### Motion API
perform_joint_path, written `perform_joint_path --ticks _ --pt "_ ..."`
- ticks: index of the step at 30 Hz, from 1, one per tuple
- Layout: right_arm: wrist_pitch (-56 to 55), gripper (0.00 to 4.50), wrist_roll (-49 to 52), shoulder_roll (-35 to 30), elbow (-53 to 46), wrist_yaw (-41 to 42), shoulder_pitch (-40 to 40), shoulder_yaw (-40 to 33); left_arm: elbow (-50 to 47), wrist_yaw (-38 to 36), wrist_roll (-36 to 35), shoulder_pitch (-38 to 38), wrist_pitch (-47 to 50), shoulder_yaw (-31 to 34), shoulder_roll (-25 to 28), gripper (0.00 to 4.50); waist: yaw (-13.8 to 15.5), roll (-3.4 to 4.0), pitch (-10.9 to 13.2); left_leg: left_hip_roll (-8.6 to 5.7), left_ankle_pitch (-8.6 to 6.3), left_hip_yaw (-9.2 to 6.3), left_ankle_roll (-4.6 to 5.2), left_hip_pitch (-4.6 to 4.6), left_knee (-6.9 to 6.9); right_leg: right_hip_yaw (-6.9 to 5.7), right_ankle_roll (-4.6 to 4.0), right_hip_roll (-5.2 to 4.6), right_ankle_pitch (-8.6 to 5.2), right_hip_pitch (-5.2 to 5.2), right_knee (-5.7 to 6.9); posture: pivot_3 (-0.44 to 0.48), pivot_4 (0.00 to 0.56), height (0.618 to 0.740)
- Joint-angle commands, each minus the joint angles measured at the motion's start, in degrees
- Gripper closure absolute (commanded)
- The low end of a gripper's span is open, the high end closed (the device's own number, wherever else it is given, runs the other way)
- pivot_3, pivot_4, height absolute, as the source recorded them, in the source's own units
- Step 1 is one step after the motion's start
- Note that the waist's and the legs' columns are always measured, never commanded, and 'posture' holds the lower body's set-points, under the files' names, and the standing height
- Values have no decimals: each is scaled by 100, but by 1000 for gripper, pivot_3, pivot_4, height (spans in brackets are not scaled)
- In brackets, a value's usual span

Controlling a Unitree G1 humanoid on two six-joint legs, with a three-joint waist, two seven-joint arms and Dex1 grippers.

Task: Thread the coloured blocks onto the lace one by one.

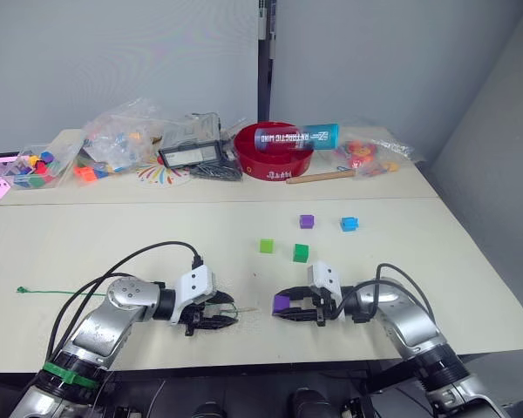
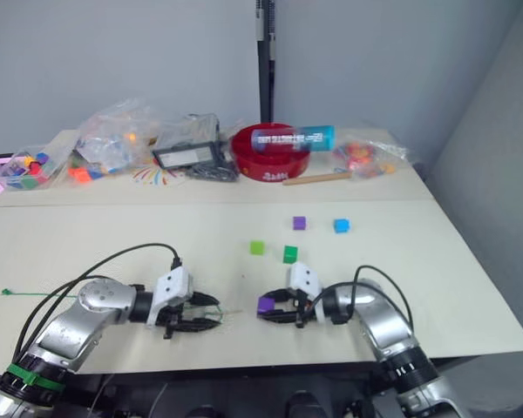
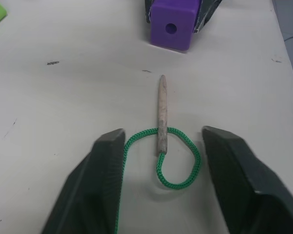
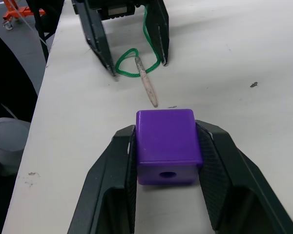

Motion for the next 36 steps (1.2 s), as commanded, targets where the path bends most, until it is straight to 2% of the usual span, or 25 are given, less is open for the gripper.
perform_joint_path --ticks 1,4,7,15,25,36 --pt "196 3319 -185 47 130 -248 158 98 -14 -7 193 -91 -51 -102 80 1107 5 0 0 0 0 0 0 0 0 0 0 0 0 0 0 0 150 731" --pt "218 3319 -168 50 80 -293 204 77 46 18 387 -121 -77 -258 47 1107 9 0 0 -1 0 0 0 0 0 0 0 0 0 1 -1 0 150 731" --pt "240 3319 -171 59 42 -326 228 63 15 9 329 -139 -7 -243 -33 1894 8 0 0 -1 0 1 0 1 0 1 1 -1 0 2 -2 0 150 731" --pt "248 3319 -164 98 54 -397 218 32 -55 -214 255 -167 -12 -232 65 4433 1 0 0 0 0 1 0 1 -5 1 0 0 -2 -1 -2 0 150 731" --pt "226 3319 -184 160 30 -411 180 72 -434 -310 115 -626 329 -147 48 4433 2 -2 2 1 0 1 0 -4 -5 0 0 1 -2 -5 -3 0 150 731" --pt "134 3319 -267 111 -46 -298 152 246 -838 -200 595 -873 727 -656 103 4433 -1 -2 2 5 0 1 1 -4 -14 1 -2 6 -4 -8 -4 0 150 731"
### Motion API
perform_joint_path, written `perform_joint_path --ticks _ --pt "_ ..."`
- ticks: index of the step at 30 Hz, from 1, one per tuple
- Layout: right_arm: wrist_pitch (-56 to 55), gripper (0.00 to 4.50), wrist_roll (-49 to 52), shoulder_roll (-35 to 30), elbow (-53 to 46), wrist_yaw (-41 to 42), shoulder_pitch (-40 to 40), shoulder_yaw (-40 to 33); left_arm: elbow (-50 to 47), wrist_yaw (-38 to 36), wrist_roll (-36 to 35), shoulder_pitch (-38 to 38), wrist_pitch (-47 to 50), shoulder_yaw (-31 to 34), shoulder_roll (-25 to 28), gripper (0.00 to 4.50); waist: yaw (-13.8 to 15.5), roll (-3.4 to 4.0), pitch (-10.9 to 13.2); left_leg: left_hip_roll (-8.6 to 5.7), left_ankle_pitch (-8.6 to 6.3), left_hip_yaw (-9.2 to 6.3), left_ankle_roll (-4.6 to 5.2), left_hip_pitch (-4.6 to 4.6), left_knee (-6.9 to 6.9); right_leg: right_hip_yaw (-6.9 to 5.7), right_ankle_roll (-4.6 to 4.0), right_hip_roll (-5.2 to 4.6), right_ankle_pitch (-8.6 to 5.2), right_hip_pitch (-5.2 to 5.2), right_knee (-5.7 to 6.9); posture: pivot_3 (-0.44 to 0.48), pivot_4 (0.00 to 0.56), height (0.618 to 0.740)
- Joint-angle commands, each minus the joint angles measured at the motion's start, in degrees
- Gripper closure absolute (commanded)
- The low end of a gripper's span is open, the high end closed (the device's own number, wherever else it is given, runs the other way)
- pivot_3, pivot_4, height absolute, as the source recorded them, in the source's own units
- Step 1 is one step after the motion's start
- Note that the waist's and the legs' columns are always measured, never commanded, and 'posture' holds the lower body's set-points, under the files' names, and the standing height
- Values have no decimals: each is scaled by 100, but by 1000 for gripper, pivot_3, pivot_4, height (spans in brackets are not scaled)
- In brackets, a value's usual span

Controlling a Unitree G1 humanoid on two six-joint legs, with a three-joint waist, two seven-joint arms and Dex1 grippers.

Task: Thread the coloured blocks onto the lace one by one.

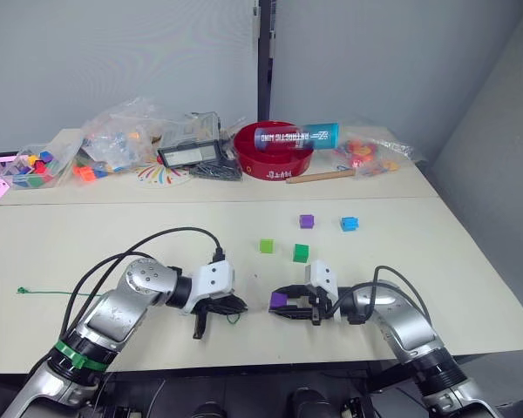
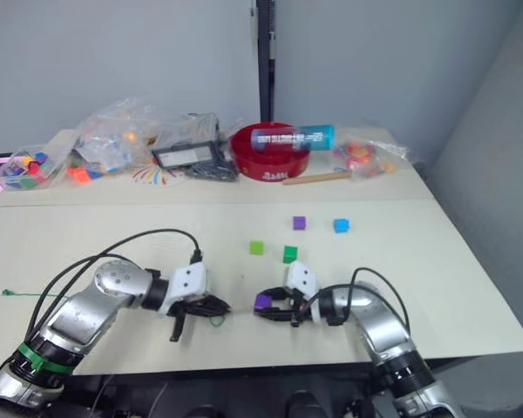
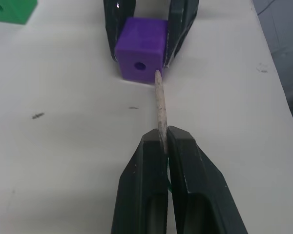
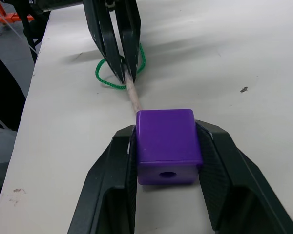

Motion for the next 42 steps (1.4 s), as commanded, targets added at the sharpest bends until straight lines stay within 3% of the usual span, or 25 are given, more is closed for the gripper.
perform_joint_path --ticks 1,21,42 --pt "95 3319 -200 -18 148 -10 71 211 -262 71 56 -155 73 -25 13 4433 2 0 0 0 0 0 0 0 0 0 0 0 0 0 0 0 150 731" --pt "115 3319 -242 -2 104 35 43 232 -226 270 200 -490 300 -289 -330 4433 17 -1 0 -1 0 -1 0 1 -17 0 -2 -1 -2 -1 -6 0 150 731" --pt "118 3319 -282 34 171 -24 13 234 -691 256 203 -562 731 -360 -336 4433 17 -1 1 -1 0 0 0 2 -17 0 -2 -1 -2 -1 -6 0 150 731"
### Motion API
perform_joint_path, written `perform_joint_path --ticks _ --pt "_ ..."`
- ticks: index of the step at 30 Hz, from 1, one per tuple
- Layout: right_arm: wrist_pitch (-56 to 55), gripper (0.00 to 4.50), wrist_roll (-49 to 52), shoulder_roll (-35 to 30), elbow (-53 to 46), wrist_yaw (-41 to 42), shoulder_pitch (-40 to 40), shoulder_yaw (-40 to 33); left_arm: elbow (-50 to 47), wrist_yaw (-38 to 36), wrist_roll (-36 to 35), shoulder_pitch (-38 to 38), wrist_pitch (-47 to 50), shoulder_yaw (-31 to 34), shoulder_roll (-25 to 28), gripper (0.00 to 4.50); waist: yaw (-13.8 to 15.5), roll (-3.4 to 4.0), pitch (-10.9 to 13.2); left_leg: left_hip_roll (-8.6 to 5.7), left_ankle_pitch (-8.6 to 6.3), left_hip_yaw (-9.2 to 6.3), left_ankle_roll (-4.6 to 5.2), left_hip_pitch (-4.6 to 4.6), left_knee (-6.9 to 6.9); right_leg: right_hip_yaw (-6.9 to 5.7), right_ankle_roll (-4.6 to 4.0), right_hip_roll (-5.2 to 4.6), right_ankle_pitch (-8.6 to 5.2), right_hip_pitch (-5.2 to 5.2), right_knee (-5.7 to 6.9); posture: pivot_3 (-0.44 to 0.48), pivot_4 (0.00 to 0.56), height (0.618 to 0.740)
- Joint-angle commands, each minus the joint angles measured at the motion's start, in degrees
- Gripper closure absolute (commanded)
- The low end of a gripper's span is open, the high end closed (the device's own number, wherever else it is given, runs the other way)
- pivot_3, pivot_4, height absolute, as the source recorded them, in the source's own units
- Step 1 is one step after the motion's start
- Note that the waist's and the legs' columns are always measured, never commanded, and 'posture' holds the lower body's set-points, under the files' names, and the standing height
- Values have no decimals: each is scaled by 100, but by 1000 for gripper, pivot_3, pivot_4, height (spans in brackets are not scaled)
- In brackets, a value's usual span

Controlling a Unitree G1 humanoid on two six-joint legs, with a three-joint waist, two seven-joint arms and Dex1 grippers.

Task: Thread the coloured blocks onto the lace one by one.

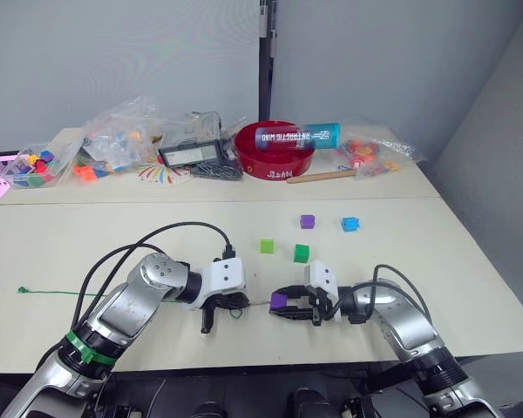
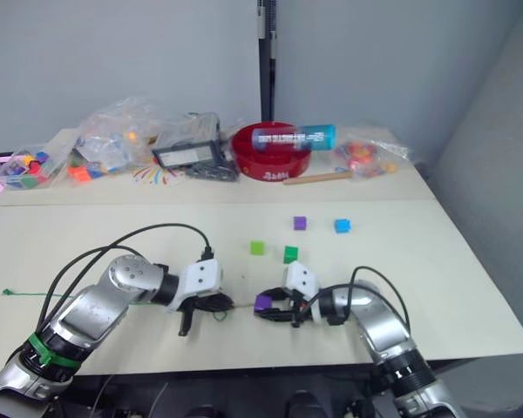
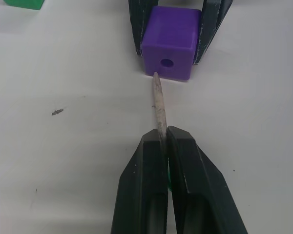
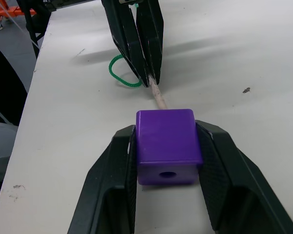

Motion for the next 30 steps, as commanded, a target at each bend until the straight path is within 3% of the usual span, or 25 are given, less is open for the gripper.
perform_joint_path --ticks 1,15,30 --pt "111 3319 -227 64 217 -98 18 236 -360 -38 -137 -166 -18 -96 -140 4433 0 0 0 0 0 0 0 0 0 0 0 0 0 0 0 0 150 731" --pt "118 3319 -235 202 431 -249 -105 178 -400 -153 -305 -341 120 -131 -259 4433 -31 -2 1 9 0 -1 0 5 -14 1 -4 10 -1 -4 2 0 150 731" --pt "-698 3319 -62 -83 1012 427 212 -37 -1092 102 -298 8 864 103 248 4433 35 -1 1 3 0 -1 0 1 -17 1 -3 3 -3 -3 -6 0 150 731"
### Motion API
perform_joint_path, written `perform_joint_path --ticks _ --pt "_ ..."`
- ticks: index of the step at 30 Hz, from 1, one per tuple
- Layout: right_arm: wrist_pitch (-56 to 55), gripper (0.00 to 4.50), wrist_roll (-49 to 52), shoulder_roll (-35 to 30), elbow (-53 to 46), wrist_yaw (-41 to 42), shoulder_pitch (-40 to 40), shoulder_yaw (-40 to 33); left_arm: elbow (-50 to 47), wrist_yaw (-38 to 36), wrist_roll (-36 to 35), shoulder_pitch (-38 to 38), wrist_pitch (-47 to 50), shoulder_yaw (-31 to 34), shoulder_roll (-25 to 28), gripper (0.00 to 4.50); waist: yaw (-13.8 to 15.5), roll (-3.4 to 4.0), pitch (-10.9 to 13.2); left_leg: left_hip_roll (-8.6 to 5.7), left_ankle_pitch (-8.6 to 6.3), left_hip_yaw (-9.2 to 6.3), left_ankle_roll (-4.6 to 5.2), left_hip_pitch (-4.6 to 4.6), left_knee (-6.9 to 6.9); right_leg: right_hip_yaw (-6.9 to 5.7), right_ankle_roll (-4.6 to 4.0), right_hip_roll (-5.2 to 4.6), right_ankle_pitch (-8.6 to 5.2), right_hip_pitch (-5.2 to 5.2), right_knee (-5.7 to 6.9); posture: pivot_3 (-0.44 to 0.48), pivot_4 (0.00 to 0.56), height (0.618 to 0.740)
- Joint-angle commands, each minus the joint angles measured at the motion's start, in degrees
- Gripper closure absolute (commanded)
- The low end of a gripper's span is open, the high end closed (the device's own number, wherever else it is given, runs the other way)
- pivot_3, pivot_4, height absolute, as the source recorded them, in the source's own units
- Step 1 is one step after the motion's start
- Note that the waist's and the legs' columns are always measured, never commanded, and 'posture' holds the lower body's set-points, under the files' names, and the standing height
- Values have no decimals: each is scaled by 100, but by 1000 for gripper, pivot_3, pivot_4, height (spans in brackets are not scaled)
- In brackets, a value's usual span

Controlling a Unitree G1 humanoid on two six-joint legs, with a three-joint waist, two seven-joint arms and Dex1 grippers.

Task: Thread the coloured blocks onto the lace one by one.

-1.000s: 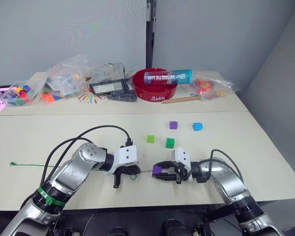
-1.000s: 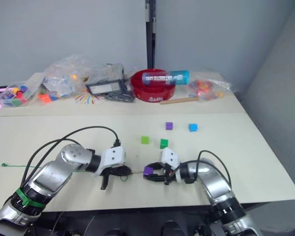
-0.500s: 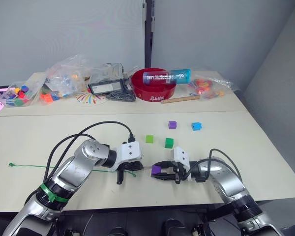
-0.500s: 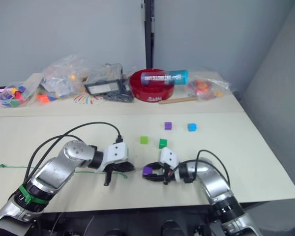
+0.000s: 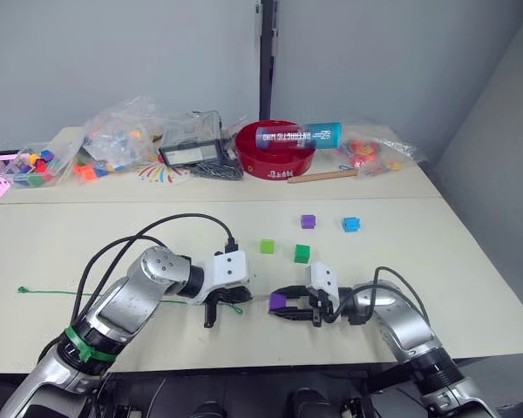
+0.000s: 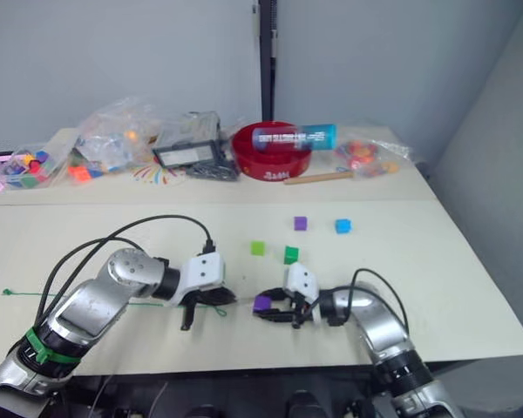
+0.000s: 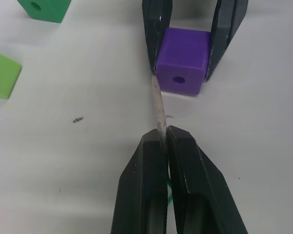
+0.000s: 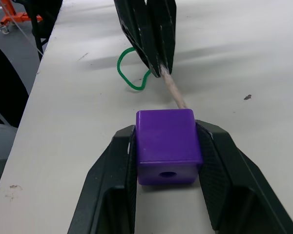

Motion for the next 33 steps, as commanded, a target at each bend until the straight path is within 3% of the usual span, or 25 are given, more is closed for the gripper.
perform_joint_path --ticks 1,8,16,33 --pt "-125 3319 -167 -149 613 222 152 107 -551 -23 -274 138 244 88 120 4433 33 0 0 -3 0 0 0 1 -2 0 0 -4 0 2 -2 0 150 731" --pt "-391 3319 -237 -172 990 465 22 159 -860 119 -466 274 491 130 308 4433 110 -1 1 -9 0 1 0 4 -1 -1 1 -8 -1 7 -2 0 150 731" --pt "-414 3319 -236 -244 831 578 112 183 -922 530 -383 268 649 -11 294 4433 122 -1 1 -10 0 1 0 3 -1 -1 0 -9 0 7 -3 0 150 731" --pt "-240 3319 -249 -253 515 385 176 228 -768 685 -439 -72 685 -285 70 4433 139 -1 1 -13 0 0 0 0 -1 -2 -2 -12 1 6 -6 0 150 731"
